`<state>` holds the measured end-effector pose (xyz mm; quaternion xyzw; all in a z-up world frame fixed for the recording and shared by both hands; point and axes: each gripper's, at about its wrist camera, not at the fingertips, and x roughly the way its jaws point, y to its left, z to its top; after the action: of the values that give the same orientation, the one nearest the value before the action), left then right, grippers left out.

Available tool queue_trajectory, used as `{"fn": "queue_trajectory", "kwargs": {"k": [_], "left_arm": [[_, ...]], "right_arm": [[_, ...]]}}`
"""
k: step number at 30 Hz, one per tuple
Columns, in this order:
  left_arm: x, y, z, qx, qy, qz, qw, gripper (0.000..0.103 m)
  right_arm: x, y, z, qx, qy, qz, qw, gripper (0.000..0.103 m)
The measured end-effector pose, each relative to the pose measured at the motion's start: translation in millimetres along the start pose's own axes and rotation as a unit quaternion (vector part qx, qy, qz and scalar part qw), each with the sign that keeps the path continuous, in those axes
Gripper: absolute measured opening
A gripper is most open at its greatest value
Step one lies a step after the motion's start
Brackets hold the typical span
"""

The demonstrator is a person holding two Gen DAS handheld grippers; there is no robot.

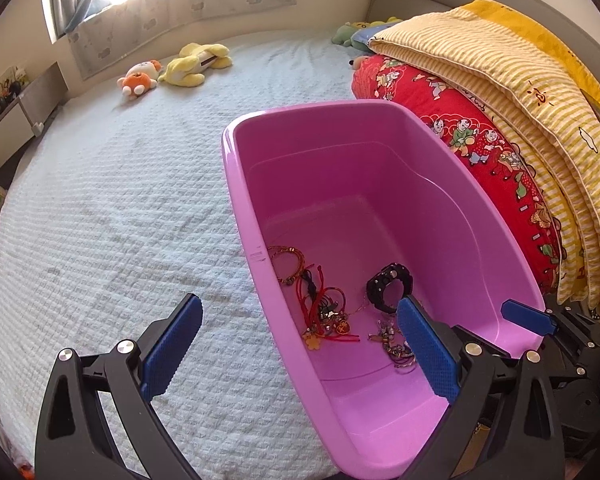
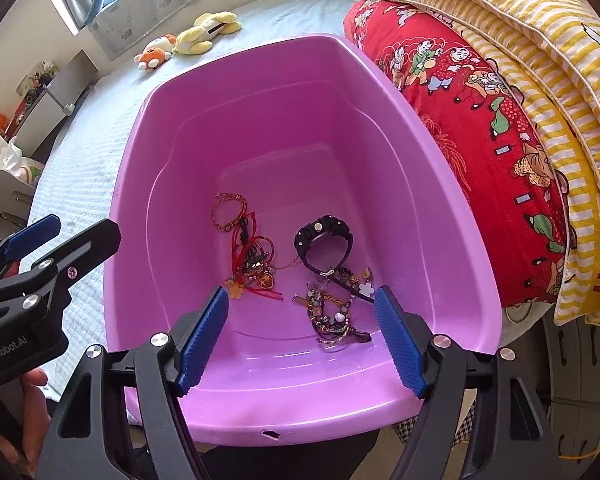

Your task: Organize jewelry

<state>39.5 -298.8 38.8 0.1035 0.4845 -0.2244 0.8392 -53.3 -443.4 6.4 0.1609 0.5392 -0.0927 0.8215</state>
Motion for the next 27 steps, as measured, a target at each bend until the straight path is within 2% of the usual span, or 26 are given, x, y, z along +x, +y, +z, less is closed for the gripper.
{"fn": "queue_trajectory", "kwargs": {"k": [27], "left_arm": [[-14, 2, -3, 0.001, -0.004, 0.0, 1.0, 0.096]], "right_arm": [[-9, 13, -4, -0.011, 0.002, 0.003, 1.0, 0.072]]}}
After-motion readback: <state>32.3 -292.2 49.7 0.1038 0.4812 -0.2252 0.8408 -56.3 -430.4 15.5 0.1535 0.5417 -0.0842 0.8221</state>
